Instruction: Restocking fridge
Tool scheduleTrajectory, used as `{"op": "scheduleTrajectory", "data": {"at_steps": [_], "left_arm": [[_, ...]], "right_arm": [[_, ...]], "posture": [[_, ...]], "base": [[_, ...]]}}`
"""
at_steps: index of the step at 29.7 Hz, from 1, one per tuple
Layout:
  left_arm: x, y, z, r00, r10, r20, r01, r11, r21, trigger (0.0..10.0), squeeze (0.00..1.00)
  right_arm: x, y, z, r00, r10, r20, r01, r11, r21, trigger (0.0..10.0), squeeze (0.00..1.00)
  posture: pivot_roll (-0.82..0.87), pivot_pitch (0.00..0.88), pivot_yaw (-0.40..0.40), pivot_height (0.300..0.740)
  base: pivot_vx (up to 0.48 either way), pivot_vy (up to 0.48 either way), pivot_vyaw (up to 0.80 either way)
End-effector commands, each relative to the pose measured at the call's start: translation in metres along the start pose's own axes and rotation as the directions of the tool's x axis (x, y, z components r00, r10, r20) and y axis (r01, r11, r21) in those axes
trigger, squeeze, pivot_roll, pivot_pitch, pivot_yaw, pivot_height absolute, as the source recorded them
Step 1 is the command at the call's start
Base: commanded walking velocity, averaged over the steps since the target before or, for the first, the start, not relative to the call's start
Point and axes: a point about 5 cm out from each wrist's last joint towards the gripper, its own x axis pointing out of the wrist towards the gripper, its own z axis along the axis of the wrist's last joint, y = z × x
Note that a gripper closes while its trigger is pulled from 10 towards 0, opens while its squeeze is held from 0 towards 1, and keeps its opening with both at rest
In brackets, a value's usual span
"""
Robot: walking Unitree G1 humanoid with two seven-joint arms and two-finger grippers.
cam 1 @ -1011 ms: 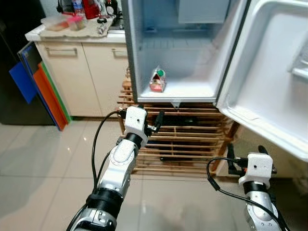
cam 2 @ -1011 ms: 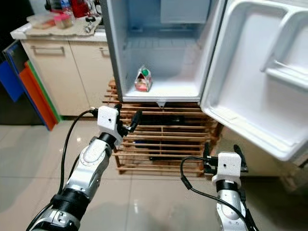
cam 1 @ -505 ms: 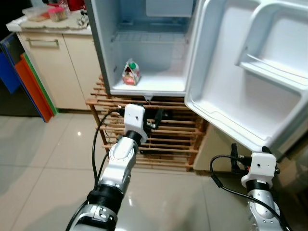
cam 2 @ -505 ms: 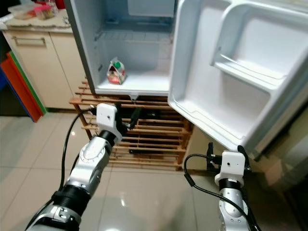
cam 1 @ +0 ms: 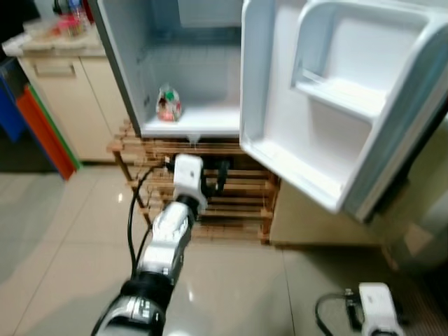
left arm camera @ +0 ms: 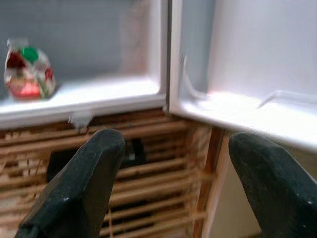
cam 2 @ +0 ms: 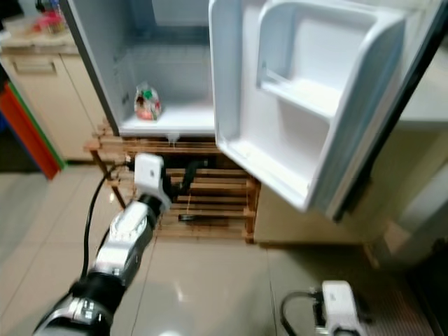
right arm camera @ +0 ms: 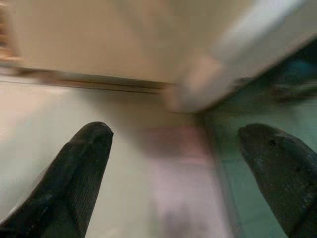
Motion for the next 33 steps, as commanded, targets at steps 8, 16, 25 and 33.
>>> {"op": "scheduleTrajectory", "data": {"at_steps": [8,16,25,33], "left_arm": [[-0.005,-0.001,-0.017,0.996,-0.03,-0.086,0.03,1.0,-0.005,10.0,0.0],[-0.009,-0.005,-0.027,0.991,-0.051,-0.123,0.052,0.999,0.007,10.0,0.0],[-0.015,-0.004,-0.042,0.973,-0.062,-0.223,0.076,0.995,0.057,10.0,0.0],[-0.026,0.004,-0.066,0.929,-0.033,-0.369,0.047,0.998,0.03,10.0,0.0]], "right_arm": [[0.034,-0.084,0.062,0.906,-0.394,0.155,0.397,0.918,0.013,10.0,0.0],[0.046,-0.119,0.138,0.788,-0.518,0.333,0.499,0.854,0.147,10.0,0.0],[0.049,-0.123,0.193,0.743,-0.508,0.436,0.451,0.861,0.234,10.0,0.0],[0.047,-0.104,0.228,0.772,-0.379,0.511,0.164,0.895,0.416,10.0,0.0]], "posture": [[0.01,0.0,0.039,0.74],[0.01,0.0,0.038,0.74],[0.02,0.0,0.035,0.74],[0.02,0.0,0.031,0.74]], "base": [[0.0,0.0,0.0],[0.0,0.0,0.0],[0.0,0.0,0.0],[0.0,0.0,0.0]]}}
